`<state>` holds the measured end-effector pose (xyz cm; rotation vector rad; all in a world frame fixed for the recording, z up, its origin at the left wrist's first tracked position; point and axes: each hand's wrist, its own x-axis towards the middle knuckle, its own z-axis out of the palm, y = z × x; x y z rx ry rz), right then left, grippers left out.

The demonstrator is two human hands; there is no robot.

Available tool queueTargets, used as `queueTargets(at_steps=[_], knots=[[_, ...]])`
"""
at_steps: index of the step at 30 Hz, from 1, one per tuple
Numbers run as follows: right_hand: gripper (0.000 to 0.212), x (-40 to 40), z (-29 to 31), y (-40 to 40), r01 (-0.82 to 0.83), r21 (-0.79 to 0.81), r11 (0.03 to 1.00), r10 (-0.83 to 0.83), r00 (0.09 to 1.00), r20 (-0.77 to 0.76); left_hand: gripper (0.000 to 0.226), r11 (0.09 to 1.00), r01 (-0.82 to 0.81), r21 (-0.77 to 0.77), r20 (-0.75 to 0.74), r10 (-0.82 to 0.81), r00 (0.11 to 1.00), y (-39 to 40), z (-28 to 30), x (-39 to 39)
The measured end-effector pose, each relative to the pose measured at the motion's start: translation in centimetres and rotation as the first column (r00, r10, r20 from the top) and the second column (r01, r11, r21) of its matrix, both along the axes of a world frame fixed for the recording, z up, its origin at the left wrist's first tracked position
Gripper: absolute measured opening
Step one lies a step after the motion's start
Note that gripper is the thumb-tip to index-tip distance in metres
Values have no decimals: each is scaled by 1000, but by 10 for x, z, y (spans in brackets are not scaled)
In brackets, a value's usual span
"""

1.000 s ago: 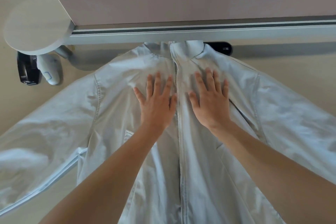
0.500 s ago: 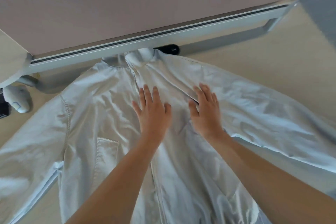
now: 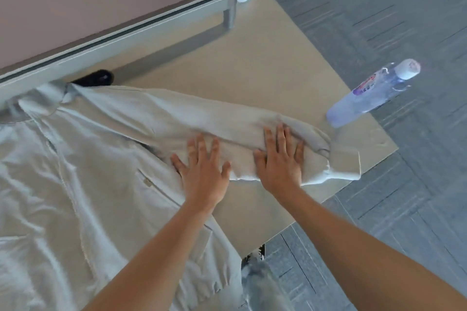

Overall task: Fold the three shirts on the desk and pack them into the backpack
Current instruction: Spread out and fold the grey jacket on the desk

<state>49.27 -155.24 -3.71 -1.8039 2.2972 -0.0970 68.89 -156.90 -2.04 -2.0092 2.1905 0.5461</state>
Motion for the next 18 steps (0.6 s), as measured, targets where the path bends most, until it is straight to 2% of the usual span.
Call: queueTargets(at_steps=[4,7,9,11,13,16,18], knots=[[77,-12,-13,-1,-61,16,998,61,998,-3,75,999,37,-29,113,-33,993,4,-16,-2],[75,-17,-3,0,-52,-16,999,54,988,147,75,999,-37,-34,41,38,998,1,-8,-15],[65,-28,11,8,1,-131,991,33,964,264,73,996,-36,-87,-24,34,999,1,0,-36],[52,-47,22,24,40,-296,954,34,970,239,74,988,44,-146,-51,-52,997,3,6,-62],[48,-74,27,42,80,-365,927,-11,982,188,77,980,135,-148,-90,-149,985,5,10,-91],[48,-111,24,70,241,-245,939,-204,965,167,72,966,249,-74,-122,-256,959,12,11,-134],[59,-126,20,84,359,-109,927,-335,922,193,67,957,289,-25,-93,-290,953,20,8,-153]])
